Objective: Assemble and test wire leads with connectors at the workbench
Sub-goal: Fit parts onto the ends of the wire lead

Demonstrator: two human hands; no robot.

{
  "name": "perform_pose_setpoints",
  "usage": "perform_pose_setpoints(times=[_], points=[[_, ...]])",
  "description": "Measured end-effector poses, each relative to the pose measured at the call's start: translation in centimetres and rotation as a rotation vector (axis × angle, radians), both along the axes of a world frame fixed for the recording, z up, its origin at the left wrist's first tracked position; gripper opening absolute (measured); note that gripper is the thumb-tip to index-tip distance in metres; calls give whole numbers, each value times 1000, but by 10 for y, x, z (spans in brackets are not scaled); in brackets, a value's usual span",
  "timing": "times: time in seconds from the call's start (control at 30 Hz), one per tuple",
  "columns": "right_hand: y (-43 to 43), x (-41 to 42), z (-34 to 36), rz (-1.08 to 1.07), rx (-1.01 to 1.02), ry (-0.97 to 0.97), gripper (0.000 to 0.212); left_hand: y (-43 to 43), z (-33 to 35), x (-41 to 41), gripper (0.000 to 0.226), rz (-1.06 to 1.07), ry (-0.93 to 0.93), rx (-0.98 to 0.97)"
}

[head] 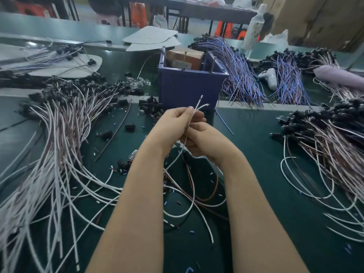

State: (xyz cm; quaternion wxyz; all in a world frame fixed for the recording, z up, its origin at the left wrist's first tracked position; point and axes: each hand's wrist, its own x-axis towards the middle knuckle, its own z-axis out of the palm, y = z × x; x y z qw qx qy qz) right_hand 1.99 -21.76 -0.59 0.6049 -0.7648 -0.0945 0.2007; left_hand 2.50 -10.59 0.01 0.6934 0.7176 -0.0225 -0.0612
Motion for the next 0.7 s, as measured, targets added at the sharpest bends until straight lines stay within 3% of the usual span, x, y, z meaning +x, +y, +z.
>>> perform_pose_setpoints(times=[0.2,0.33,0.4,0.5,0.6,0.7], points=[[-7,4,-6,17,218,186,41,-3,-8,0,28,4,-11,-276],[-8,5,-7,-2,229,209,45,-8,-9,0,23,99,-82,-206],[-6,5,-6,-59,82,104,38,-11,-11,3,24,216,-120,-105],[-6,7,-6,-228,-186,-205,32,-11,-15,7,23,407,-200,91],[-10,10,-4,-538,-12,-354,30,-5,-19,10,21,533,-218,195],[-12,9,-1,-660,152,-404,17,-4,-18,10,19,446,-206,158]])
